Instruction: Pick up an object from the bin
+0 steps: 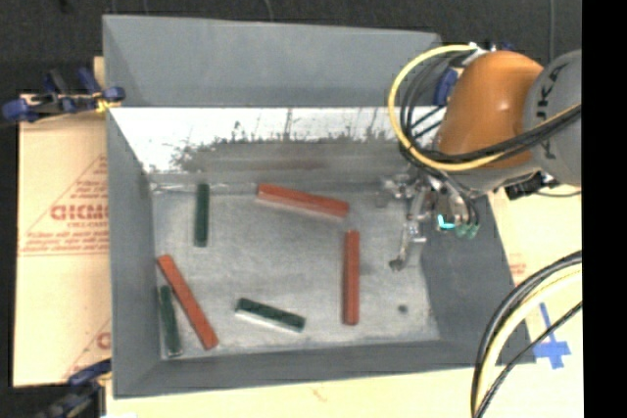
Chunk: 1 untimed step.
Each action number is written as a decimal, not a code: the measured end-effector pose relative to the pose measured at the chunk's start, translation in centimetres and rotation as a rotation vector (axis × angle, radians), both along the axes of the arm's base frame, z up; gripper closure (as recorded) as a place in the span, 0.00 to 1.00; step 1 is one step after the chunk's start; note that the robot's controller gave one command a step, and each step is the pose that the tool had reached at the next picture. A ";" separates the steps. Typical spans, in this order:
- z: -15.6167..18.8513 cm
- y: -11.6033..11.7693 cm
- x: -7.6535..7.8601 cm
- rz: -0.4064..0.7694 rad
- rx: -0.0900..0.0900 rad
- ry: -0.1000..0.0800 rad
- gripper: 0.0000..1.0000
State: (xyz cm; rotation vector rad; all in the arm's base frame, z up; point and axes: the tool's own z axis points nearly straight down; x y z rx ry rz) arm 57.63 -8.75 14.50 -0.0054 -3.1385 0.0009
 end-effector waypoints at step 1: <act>0.4 0.0 0.2 0.002 -0.001 -0.008 0.00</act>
Offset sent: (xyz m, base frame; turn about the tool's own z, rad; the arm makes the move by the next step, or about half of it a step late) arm 0.0652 0.0677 -0.0487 0.0895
